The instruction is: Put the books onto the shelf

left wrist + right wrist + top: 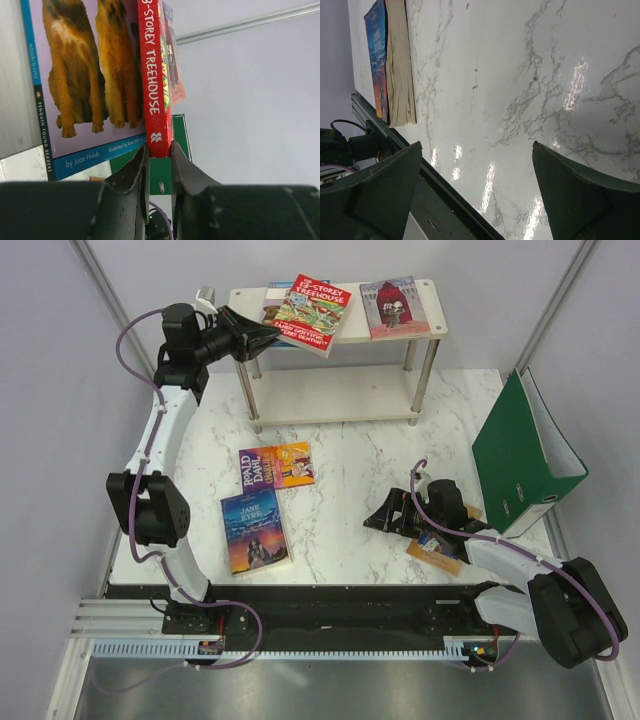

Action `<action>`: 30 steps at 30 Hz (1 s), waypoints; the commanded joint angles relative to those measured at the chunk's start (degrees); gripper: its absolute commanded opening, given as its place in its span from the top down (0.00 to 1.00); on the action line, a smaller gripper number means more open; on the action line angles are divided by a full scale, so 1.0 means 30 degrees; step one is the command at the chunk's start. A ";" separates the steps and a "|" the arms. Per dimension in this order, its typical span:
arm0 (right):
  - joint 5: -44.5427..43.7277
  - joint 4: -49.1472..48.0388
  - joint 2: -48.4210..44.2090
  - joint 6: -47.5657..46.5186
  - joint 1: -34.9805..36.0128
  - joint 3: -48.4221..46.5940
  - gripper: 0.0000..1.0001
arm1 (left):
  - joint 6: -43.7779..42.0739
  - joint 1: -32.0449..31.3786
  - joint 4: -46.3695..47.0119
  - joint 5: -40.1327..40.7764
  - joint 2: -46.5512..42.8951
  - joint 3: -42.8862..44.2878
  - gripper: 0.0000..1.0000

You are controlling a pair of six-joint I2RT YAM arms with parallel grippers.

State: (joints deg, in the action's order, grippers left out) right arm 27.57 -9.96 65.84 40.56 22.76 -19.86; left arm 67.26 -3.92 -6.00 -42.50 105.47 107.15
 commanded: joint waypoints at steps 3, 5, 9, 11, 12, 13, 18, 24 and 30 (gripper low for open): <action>0.0331 -0.0900 0.0054 0.0017 0.0088 0.0115 0.02 | 0.1479 0.0048 0.4045 -0.0303 -0.0909 0.0172 0.98; 0.0330 -0.0900 0.0112 0.0017 0.0088 0.0115 0.02 | 0.2998 0.0048 0.6697 -0.0685 -0.0792 -0.0556 0.98; 0.0331 -0.0900 0.0142 0.0017 0.0088 0.0115 0.02 | 0.4501 0.0048 0.9408 -0.0717 -0.0937 -0.1790 0.98; 0.0331 -0.0900 0.0113 0.0017 0.0088 0.0144 0.02 | 0.4765 0.0048 1.0288 -0.0366 -0.1113 -0.2549 0.98; 0.0360 -0.0900 0.0084 0.0017 0.0088 0.0144 0.02 | 0.4737 0.0048 1.0465 -0.0306 -0.1288 -0.2699 0.98; 0.0331 -0.0900 0.0083 0.0017 0.0088 0.0144 0.02 | 0.4795 0.0048 1.0554 -0.0306 -0.1290 -0.2787 0.98; 0.0389 -0.0958 0.0229 0.0046 0.0088 0.0144 0.02 | 0.6696 0.0107 1.3069 -0.0277 -0.1027 -0.3490 0.98; 0.0389 -0.0988 0.0171 0.0046 0.0059 0.0174 0.02 | 0.7491 0.0107 1.4890 0.0220 -0.0996 -0.3754 0.98; 0.0448 -0.1017 0.0230 0.0046 0.0087 0.0174 0.02 | 0.6115 0.0311 1.3925 0.1656 -0.2665 -0.5043 0.98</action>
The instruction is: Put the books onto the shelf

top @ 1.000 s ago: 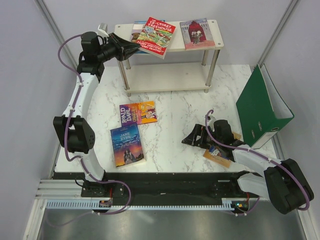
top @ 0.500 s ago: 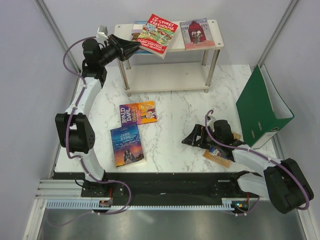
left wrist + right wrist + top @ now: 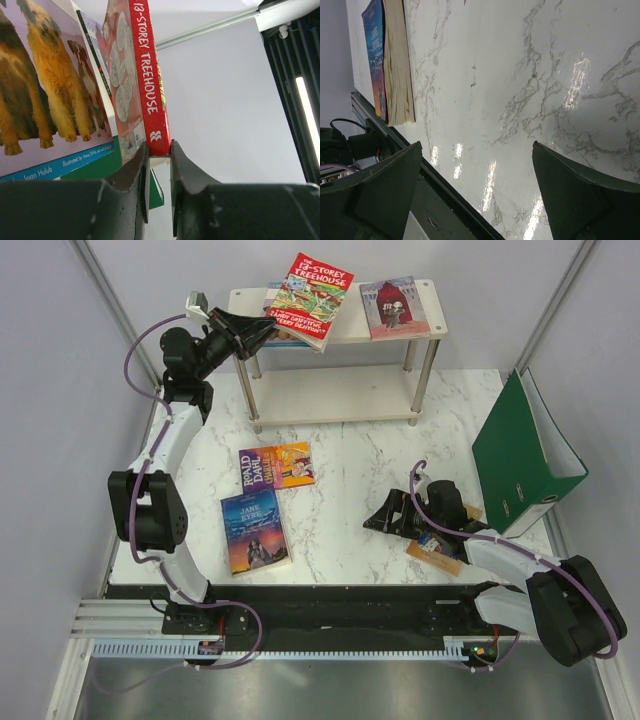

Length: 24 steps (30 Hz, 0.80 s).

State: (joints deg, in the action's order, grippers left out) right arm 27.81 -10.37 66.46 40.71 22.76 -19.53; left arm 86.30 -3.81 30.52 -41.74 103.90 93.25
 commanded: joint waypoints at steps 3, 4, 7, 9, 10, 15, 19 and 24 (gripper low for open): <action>0.0368 -0.0908 0.0026 -0.0005 0.0088 0.0064 0.02 | -0.1050 0.0392 0.1020 0.2133 -0.3048 -0.1083 0.98; 0.0397 -0.0908 0.0026 -0.0005 0.0088 0.0093 0.02 | -0.1691 0.0392 0.0698 0.2454 -0.3224 -0.1171 0.98; 0.0397 -0.0937 0.0055 -0.0005 0.0088 0.0094 0.02 | -0.1991 0.0451 0.0227 0.2399 -0.3373 -0.0910 0.98; 0.0426 -0.0996 0.0084 0.0024 0.0059 0.0094 0.02 | -0.1873 0.0451 0.0402 0.2573 -0.3402 -0.0996 0.98; 0.0426 -0.0996 0.0084 0.0024 0.0058 0.0094 0.02 | -0.1844 0.0451 0.0402 0.2748 -0.3402 -0.0967 0.98; 0.0426 -0.0996 -0.0003 0.0024 0.0088 0.0123 0.02 | -0.1756 0.0451 0.0372 0.2720 -0.3167 -0.0907 0.98; 0.0426 -0.0996 -0.0003 0.0053 0.0088 0.0123 0.02 | -0.2370 0.0422 -0.0124 0.3453 -0.3548 -0.1319 0.98; 0.0456 -0.0967 0.0025 0.0053 0.0088 0.0152 0.02 | -0.2430 0.0305 -0.0155 0.3570 -0.3169 -0.1143 0.98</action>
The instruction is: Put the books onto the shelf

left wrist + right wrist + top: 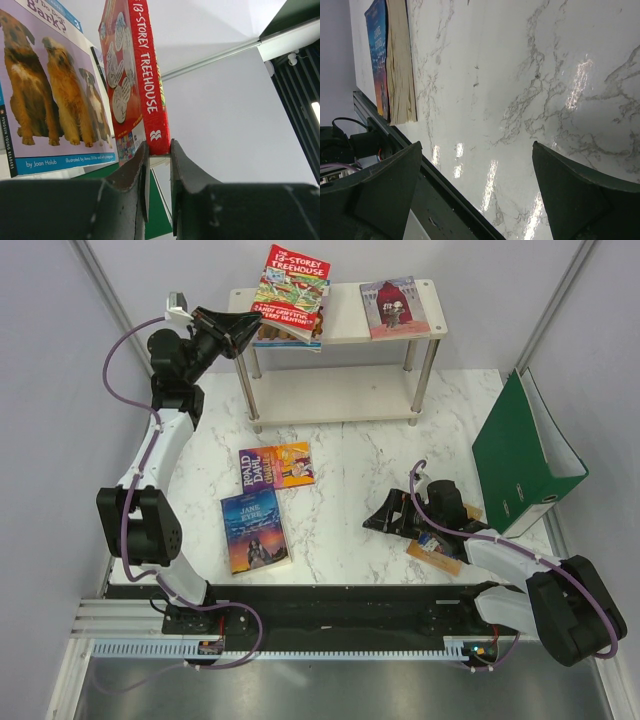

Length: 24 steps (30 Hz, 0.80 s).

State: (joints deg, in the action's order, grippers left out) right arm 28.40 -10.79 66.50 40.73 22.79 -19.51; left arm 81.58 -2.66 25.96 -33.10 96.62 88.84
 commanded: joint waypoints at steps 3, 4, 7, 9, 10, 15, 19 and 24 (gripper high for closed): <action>0.0259 -0.0799 -0.0047 0.0046 0.0080 0.0145 0.02 | -0.0914 -0.0227 0.1339 0.0780 -0.0508 0.0534 0.98; 0.0259 -0.0799 -0.0105 0.0046 0.0051 0.0145 0.02 | -0.0914 -0.0315 0.1310 0.0809 -0.0362 0.0563 0.98; 0.0230 -0.0770 -0.0135 0.0046 0.0080 0.0145 0.02 | -0.0885 -0.0462 0.1280 0.0839 -0.0040 0.0709 0.98; 0.0230 -0.0799 -0.0077 0.0046 0.0080 0.0145 0.02 | -0.0827 -0.0521 0.1280 0.0926 0.0019 0.0739 0.98; 0.0230 -0.0799 -0.0106 0.0046 0.0080 0.0145 0.02 | -0.0826 -0.0608 0.1280 0.0956 0.0020 0.0739 0.98; 0.0230 -0.0770 -0.0106 0.0046 0.0080 0.0145 0.02 | -0.0973 -0.0784 0.1222 0.1189 0.0254 0.0827 0.98; 0.0230 -0.0770 -0.0135 0.0017 0.0080 0.0145 0.02 | -0.0973 -0.0843 0.1017 0.1249 0.0401 0.0944 0.92; 0.0259 -0.0770 -0.0077 0.0017 0.0080 0.0145 0.02 | -0.1206 -0.0931 0.0928 0.1717 0.0256 0.0711 0.89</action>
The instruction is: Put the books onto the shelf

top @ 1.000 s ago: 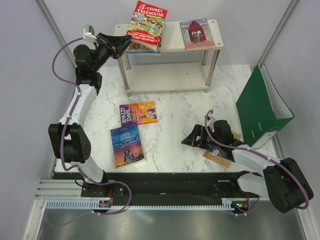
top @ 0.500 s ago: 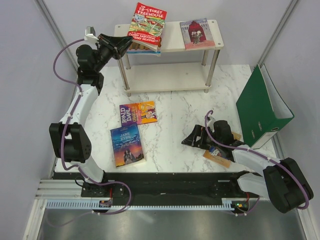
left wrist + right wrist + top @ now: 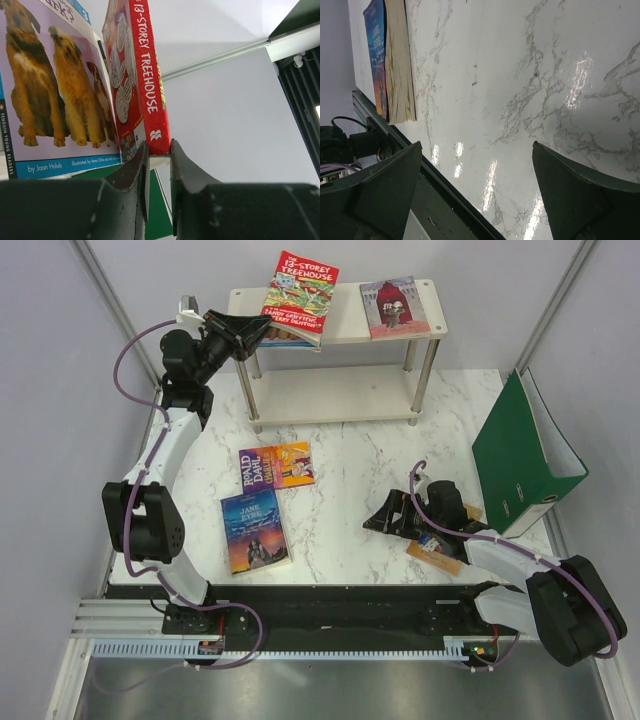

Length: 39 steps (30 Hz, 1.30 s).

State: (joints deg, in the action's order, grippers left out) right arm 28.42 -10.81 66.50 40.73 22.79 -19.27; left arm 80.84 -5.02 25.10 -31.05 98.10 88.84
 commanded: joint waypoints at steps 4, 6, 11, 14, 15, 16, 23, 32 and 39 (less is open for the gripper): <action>0.0252 -0.0762 -0.0077 0.0017 0.0051 0.0065 0.02 | -0.1106 -0.0232 0.1213 0.1413 -0.0270 0.0651 0.89; 0.0252 -0.0762 -0.0077 0.0046 0.0051 0.0065 0.02 | -0.1077 -0.0232 0.1213 0.1443 -0.0212 0.0651 0.88; 0.0252 -0.0762 -0.0077 0.0017 0.0080 0.0065 0.02 | -0.0989 -0.0291 0.1154 0.1326 -0.0065 0.0593 0.81; 0.0252 -0.0762 -0.0077 0.0017 0.0080 0.0065 0.02 | -0.0960 -0.0291 0.1066 0.1210 -0.0007 0.0593 0.72; 0.0252 -0.0762 -0.0077 0.0017 0.0080 0.0065 0.02 | -0.0931 -0.0291 0.1066 0.1180 -0.0006 0.0593 0.69; 0.0252 -0.0762 -0.0077 0.0046 0.0080 0.0036 0.02 | -0.0872 -0.0291 0.0921 0.1179 0.0023 0.0593 0.68; 0.0252 -0.0733 -0.0106 0.0017 0.0080 0.0065 0.02 | -0.1223 -0.0291 -0.0161 0.1560 -0.0416 0.0388 0.47; 0.0252 -0.0733 -0.0106 -0.0012 0.0080 0.0065 0.02 | -0.1399 -0.0291 -0.1277 0.1531 -0.1002 0.0036 0.36; 0.0222 -0.0733 -0.0106 0.0017 0.0051 0.0065 0.02 | -0.1194 -0.0291 -0.2156 0.0624 -0.1149 0.0065 0.34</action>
State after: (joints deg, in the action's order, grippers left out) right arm 28.42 -10.81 66.50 40.73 22.76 -19.25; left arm 79.13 -5.61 18.81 -27.66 98.08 88.66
